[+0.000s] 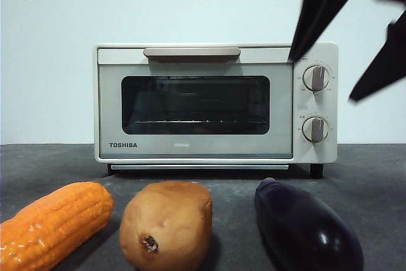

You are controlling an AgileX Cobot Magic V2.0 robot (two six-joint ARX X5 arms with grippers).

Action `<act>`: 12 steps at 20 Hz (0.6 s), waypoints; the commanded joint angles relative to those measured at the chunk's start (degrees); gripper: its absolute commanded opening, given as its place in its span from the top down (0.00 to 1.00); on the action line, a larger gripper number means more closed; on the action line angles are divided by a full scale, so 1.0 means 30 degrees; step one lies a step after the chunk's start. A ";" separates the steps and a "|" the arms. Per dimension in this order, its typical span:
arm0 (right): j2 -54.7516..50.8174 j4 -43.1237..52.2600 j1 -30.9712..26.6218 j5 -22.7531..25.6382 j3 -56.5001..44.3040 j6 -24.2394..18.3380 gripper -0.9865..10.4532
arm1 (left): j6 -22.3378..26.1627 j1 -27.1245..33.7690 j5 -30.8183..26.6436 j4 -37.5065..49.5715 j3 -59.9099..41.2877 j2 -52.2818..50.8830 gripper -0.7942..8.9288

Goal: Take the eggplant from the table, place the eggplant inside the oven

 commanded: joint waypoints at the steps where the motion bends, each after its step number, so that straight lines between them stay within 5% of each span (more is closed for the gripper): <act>1: 0.2076 0.0219 0.1552 0.1807 0.0852 0.1450 0.55 | 0.0444 -0.0058 0.0080 0.0168 0.0393 0.0124 0.91; 4: 0.4823 0.0525 0.2739 0.3366 0.1625 0.1727 0.55 | 0.0517 -0.0058 0.0080 0.0117 0.0393 0.0124 0.91; 12: 0.9653 0.1574 0.2980 0.3213 0.2098 0.2310 0.57 | 0.0962 -0.0051 0.0080 -0.0823 0.0393 0.0124 0.91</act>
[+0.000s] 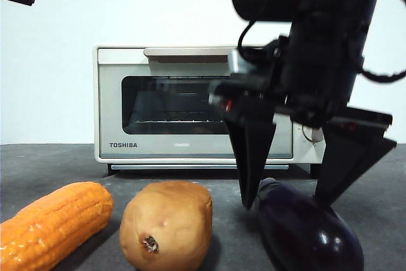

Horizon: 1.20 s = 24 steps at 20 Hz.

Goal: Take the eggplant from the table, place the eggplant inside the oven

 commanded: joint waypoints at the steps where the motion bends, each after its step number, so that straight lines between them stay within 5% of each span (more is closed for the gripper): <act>1: 0.0612 0.0277 0.0219 -0.0044 0.0364 0.0342 0.58 | 0.0503 -0.0058 0.0087 -0.0036 0.0393 0.0117 0.91; 6: 0.0656 0.0015 0.0211 -0.0058 0.0364 0.1180 0.78 | 0.0495 -0.0051 0.0087 -0.0036 0.0393 0.0117 0.91; 9: 0.0408 -0.0772 0.0219 -0.0058 0.0517 0.1020 0.80 | 0.0488 -0.0058 0.0095 -0.0029 0.0393 0.0117 0.91; 15: -0.3861 -0.5355 0.0219 0.0146 0.1596 -0.4065 0.80 | 0.1027 -0.1632 0.0080 0.0007 0.2120 0.1727 0.91; 24: -1.1140 -0.6120 0.0211 0.4189 0.1596 -0.4779 0.80 | 0.3643 -0.5260 -0.1166 -0.1785 0.8918 0.9930 0.91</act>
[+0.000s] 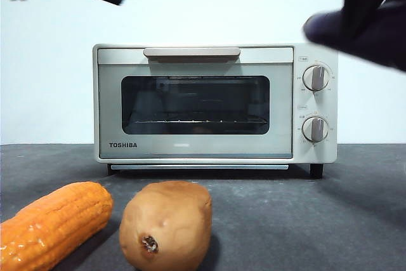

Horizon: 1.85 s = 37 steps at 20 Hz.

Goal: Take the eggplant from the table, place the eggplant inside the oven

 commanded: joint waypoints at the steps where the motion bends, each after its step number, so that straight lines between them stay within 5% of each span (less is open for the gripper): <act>1: -0.0962 -0.0080 0.0204 0.1056 0.0262 -0.0197 0.80 | 0.1421 -0.0670 -0.0845 -0.0248 0.2433 0.2186 0.91; 7: -0.2798 -0.0590 0.0204 0.2543 0.0262 -0.0146 0.80 | 0.2892 -0.1800 -0.2484 -0.1297 0.7023 0.7155 0.91; 14: -0.3140 -0.0678 0.0204 0.3424 0.0255 -0.0131 0.80 | 0.4051 -0.2448 -0.4226 -0.1450 0.7621 0.9158 0.91; 26: -0.3104 0.0437 0.0204 0.3351 0.0255 -0.0415 0.80 | 0.4801 -0.4743 -0.4080 -0.8867 0.7796 0.8845 0.91; 37: -0.3082 0.2973 0.0204 -0.1239 0.0255 -0.4240 0.80 | 0.4058 -0.4750 -0.5311 -0.7439 0.6404 0.3956 0.91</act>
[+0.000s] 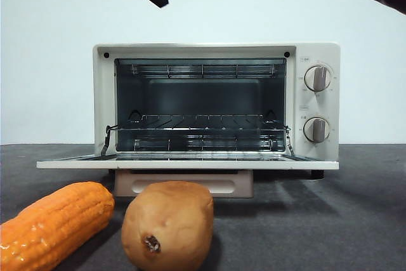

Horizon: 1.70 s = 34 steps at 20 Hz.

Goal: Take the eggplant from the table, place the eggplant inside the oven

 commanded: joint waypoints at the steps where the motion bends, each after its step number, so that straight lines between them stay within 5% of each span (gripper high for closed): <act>1: 0.0095 0.1260 0.0211 -0.0962 0.0255 -0.1501 0.80 | -0.0634 0.0525 -0.0357 0.1421 -0.1384 -0.1042 0.91; 5: 0.0605 0.2878 0.0211 -0.2331 0.0350 -0.2958 0.80 | -0.1923 0.2397 -0.0372 0.4430 -0.5763 -0.3942 0.91; 12: 0.6404 0.2572 0.1297 -0.2208 0.3672 -0.5763 0.80 | -0.3067 0.6739 0.0933 0.7577 -1.2925 -0.7956 0.91; 17: 1.1868 0.1479 0.2754 0.0991 0.7038 -0.9449 0.80 | -0.3905 1.0477 0.5421 1.0469 -1.6444 -0.8247 0.91; 24: 1.7245 0.5974 0.3184 0.7519 0.7949 -1.5183 0.80 | -0.4131 1.3442 0.5865 1.1810 -1.7806 -0.7686 0.91; 34: 2.0618 1.0703 0.1690 0.9675 0.7949 -1.6925 0.76 | -0.4131 1.3471 0.7082 1.1999 -1.7806 -0.7613 0.91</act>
